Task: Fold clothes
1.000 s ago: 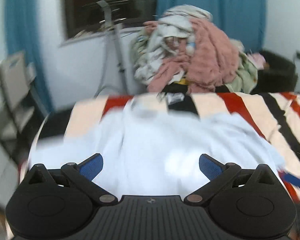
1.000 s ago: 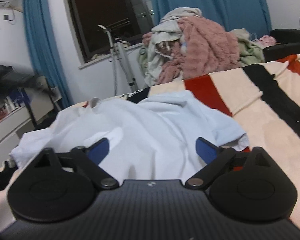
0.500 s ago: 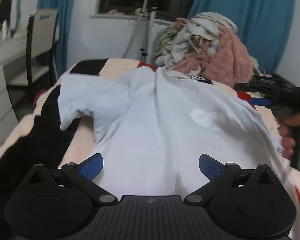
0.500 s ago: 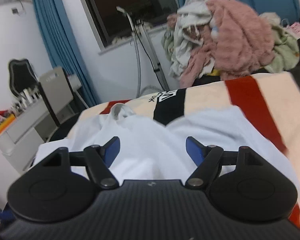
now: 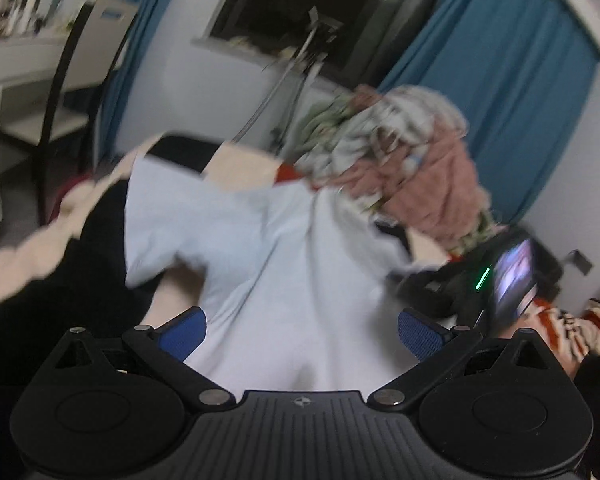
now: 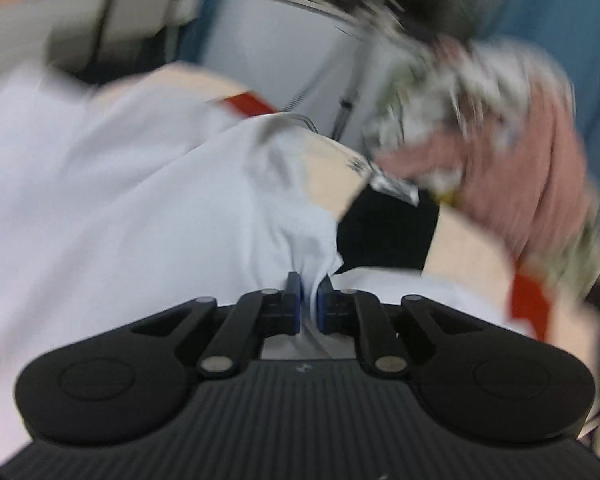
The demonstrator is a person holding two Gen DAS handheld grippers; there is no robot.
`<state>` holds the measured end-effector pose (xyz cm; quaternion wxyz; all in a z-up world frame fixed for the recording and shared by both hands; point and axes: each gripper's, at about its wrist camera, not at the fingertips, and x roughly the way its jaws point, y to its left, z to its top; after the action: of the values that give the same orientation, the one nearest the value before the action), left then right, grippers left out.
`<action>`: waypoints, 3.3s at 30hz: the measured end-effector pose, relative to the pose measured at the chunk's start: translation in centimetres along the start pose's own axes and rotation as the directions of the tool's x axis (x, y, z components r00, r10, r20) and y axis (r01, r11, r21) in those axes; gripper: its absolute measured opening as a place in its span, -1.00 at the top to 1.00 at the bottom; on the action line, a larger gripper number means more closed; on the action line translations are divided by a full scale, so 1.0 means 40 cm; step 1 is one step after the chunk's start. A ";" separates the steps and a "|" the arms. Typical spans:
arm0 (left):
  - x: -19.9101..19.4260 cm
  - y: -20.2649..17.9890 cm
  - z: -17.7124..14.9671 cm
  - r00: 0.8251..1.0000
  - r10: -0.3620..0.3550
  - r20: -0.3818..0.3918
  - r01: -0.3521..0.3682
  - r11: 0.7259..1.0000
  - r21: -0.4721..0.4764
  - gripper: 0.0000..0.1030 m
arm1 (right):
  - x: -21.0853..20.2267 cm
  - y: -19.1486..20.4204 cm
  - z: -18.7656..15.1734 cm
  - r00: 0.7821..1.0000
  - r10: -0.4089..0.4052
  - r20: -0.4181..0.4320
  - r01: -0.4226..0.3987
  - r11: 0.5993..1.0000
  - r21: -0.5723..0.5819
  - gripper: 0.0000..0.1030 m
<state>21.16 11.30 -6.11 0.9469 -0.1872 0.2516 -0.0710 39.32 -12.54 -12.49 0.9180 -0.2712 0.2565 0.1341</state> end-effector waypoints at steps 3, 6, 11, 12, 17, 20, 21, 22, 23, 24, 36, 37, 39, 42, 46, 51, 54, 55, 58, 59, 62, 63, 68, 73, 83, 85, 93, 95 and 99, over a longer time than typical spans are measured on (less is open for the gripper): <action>-0.028 -0.002 -0.005 1.000 -0.021 0.016 0.021 0.999 -0.029 -0.99 | -0.050 0.059 -0.023 0.999 0.045 -0.004 -0.046 0.996 -0.076 0.79; -0.028 -0.005 -0.018 1.000 -0.004 -0.024 0.003 0.999 -0.054 -0.99 | -0.094 0.101 -0.041 0.996 0.086 -0.016 -0.087 0.989 -0.118 0.72; -0.005 -0.020 -0.047 0.998 0.013 -0.068 -0.015 1.000 -0.026 -0.99 | -0.131 0.010 -0.017 0.984 0.179 0.012 -0.179 0.975 0.132 0.29; 0.001 -0.018 -0.050 0.997 0.013 -0.073 -0.015 1.000 -0.024 -0.99 | -0.130 -0.016 -0.008 0.983 0.180 0.030 -0.183 0.964 0.194 0.18; 0.030 0.002 -0.054 0.996 0.031 -0.084 -0.033 0.999 -0.031 -0.99 | -0.124 -0.146 0.036 0.979 0.169 0.115 -0.203 0.855 0.478 0.10; 0.040 0.017 -0.060 0.994 0.046 -0.097 -0.050 0.998 -0.039 -0.99 | -0.015 -0.162 0.059 0.982 0.191 0.004 -0.172 0.875 0.451 0.10; 0.041 0.020 -0.062 0.994 0.050 -0.101 -0.055 0.998 -0.043 -0.99 | 0.015 -0.158 0.057 0.980 0.195 -0.025 -0.164 0.882 0.443 0.11; 0.043 0.022 -0.063 0.993 0.053 -0.104 -0.058 0.997 -0.045 -0.99 | 0.045 -0.153 0.054 0.979 0.198 -0.055 -0.155 0.888 0.434 0.11; 0.043 0.022 -0.065 0.993 0.055 -0.105 -0.060 0.997 -0.043 -0.99 | 0.074 -0.148 0.052 0.976 0.202 -0.083 -0.149 0.893 0.424 0.19; 0.043 0.022 -0.066 0.993 0.058 -0.104 -0.063 0.997 -0.040 -0.99 | 0.087 -0.145 0.047 0.973 0.215 -0.083 -0.164 0.900 0.405 0.78; 0.053 0.026 -0.048 0.991 0.131 -0.028 -0.130 0.991 0.023 -0.99 | 0.223 -0.452 0.038 0.959 -0.281 -0.036 0.261 0.828 0.496 0.81; 0.062 0.029 -0.049 0.989 0.147 -0.033 -0.146 0.989 0.033 -0.99 | 0.249 -0.452 0.020 0.958 -0.280 -0.059 0.272 0.824 0.497 0.80; 0.078 0.038 -0.050 0.986 0.164 -0.042 -0.162 0.985 0.053 -0.99 | 0.275 -0.437 -0.003 0.964 -0.257 -0.064 0.254 0.825 0.505 0.73; 0.097 0.045 -0.050 0.983 0.179 -0.047 -0.175 0.982 0.071 -0.99 | 0.266 -0.433 -0.023 0.974 -0.220 -0.053 0.213 0.812 0.543 -0.37; 0.099 0.043 -0.053 0.983 0.178 -0.054 -0.174 0.982 0.076 -0.99 | 0.166 -0.428 -0.037 0.984 -0.172 0.048 0.106 0.780 0.616 -0.71; 0.048 0.000 -0.063 0.993 0.115 -0.034 -0.111 0.989 0.101 -0.99 | -0.070 -0.358 -0.077 0.977 -0.172 0.126 0.047 0.750 0.659 -0.71; 0.002 -0.027 -0.068 0.996 0.085 -0.006 -0.084 0.989 0.121 -0.99 | -0.248 -0.291 -0.118 0.967 -0.181 0.180 0.015 0.746 0.666 -0.71; -0.015 -0.037 -0.070 0.997 0.076 -0.001 -0.075 0.989 0.128 -0.99 | -0.303 -0.267 -0.130 0.963 -0.186 0.194 0.009 0.744 0.668 -0.71; -0.071 -0.069 -0.083 0.999 0.045 0.011 -0.046 0.986 0.158 -0.99 | -0.466 -0.187 -0.166 0.964 -0.174 0.199 0.000 0.754 0.657 -0.71; -0.092 -0.082 -0.089 0.999 0.036 0.015 -0.038 0.985 0.170 -0.99 | -0.515 -0.165 -0.184 0.963 -0.175 0.203 -0.004 0.750 0.662 -0.71; -0.146 -0.121 -0.108 0.999 0.018 0.029 -0.024 0.977 0.211 -0.99 | -0.642 -0.099 -0.236 0.964 -0.162 0.208 -0.016 0.751 0.660 -0.71; -0.158 -0.129 -0.114 1.000 0.016 0.027 -0.021 0.975 0.219 -0.99 | -0.677 -0.080 -0.252 0.966 -0.157 0.208 -0.017 0.759 0.651 -0.71; -0.179 -0.156 -0.139 1.000 -0.019 -0.010 0.020 0.982 0.187 -0.99 | -0.798 -0.036 -0.313 0.960 -0.151 0.234 -0.043 0.751 0.659 -0.71; -0.127 -0.112 -0.144 0.999 0.003 -0.047 0.000 0.998 0.070 -0.98 | -0.808 -0.027 -0.358 0.970 -0.109 0.219 -0.084 0.693 0.716 -0.71; 0.121 0.139 -0.025 0.983 0.185 -0.005 -0.179 0.946 -0.270 -0.88 | -0.696 -0.023 -0.390 0.986 -0.062 0.153 -0.082 0.624 0.778 -0.71; 0.171 0.173 0.000 0.977 0.211 0.013 -0.198 0.934 -0.297 -0.88 | -0.672 -0.025 -0.393 0.989 -0.046 0.141 -0.083 0.616 0.784 -0.71; 0.350 0.246 0.129 0.941 0.325 0.098 -0.278 0.903 -0.327 -0.85 | -0.599 -0.033 -0.399 0.990 -0.059 0.127 -0.070 0.578 0.813 -0.71; 0.406 0.262 0.166 0.945 0.320 0.062 -0.285 0.904 -0.317 -0.39 | -0.582 -0.038 -0.401 0.987 -0.072 0.141 -0.079 0.553 0.829 -0.71; 0.485 0.261 0.233 0.947 0.320 -0.003 -0.315 0.931 -0.185 0.73 | -0.545 -0.042 -0.388 0.982 -0.101 0.159 -0.076 0.561 0.825 -0.71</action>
<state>43.02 19.43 -11.44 0.9280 -0.2313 0.2710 0.1090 15.65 -25.04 -11.11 0.9585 0.2028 0.1998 0.0166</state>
